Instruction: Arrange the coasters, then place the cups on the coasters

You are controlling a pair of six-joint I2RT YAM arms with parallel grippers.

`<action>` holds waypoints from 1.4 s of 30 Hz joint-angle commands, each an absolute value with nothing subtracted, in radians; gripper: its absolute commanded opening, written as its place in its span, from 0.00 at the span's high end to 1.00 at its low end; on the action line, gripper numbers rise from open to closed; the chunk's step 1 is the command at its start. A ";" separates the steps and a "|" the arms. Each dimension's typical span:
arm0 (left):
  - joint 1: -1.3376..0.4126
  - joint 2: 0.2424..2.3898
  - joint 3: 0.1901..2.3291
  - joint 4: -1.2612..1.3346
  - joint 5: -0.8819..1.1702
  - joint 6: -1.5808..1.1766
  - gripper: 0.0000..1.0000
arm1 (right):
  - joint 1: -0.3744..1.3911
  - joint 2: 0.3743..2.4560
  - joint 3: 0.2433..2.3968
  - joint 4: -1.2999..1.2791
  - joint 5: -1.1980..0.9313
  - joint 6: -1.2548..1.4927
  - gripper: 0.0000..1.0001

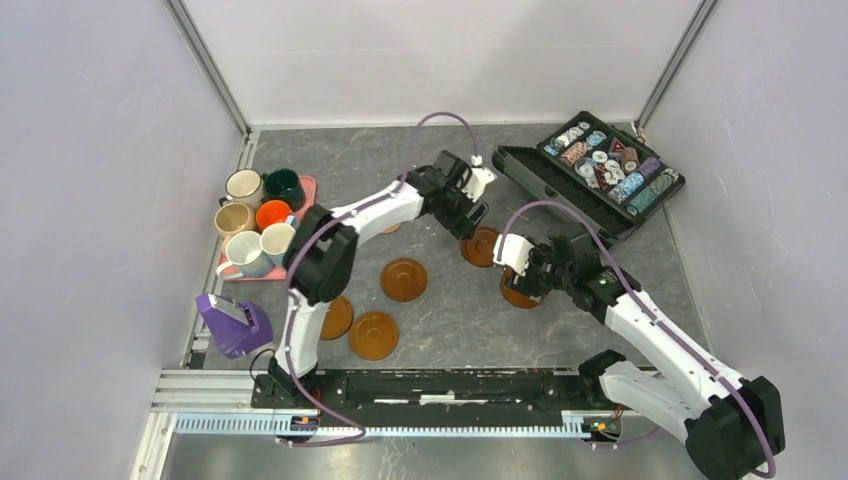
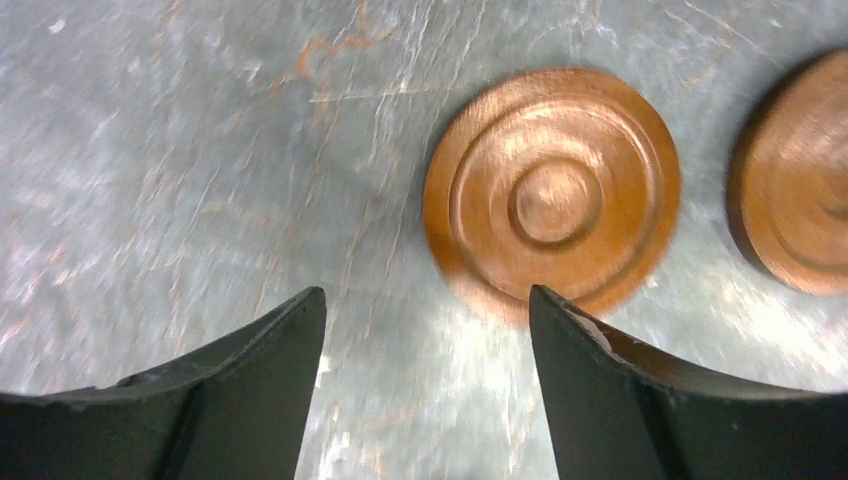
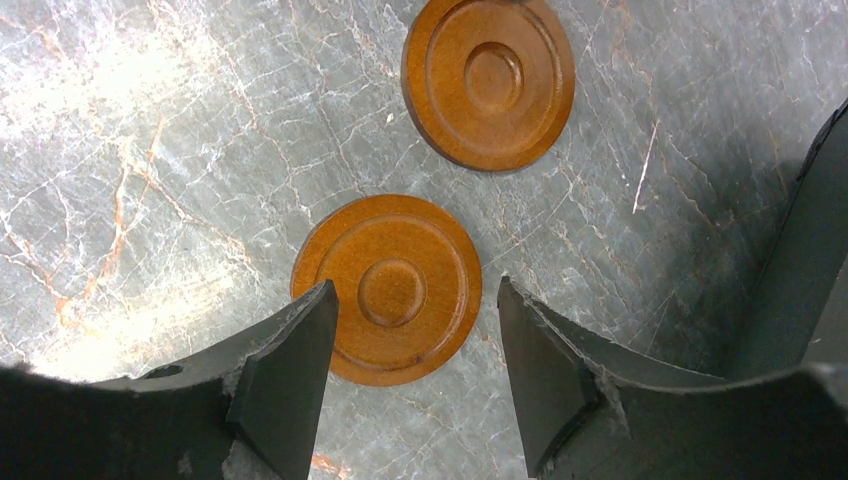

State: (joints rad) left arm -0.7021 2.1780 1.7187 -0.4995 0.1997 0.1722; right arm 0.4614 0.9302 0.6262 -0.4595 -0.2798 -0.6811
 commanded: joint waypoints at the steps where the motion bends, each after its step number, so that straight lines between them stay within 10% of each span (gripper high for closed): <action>1: -0.634 1.900 1.581 -0.532 0.305 0.219 0.17 | 0.457 0.962 0.632 -0.372 -0.286 -0.638 0.33; 23: -0.486 1.668 1.010 -0.441 0.264 0.604 0.12 | 0.490 1.382 0.845 -0.177 -0.230 -0.514 0.35; 42: -0.505 1.982 1.355 -0.436 0.126 0.472 0.50 | 0.488 1.221 0.724 -0.151 -0.213 -0.484 0.40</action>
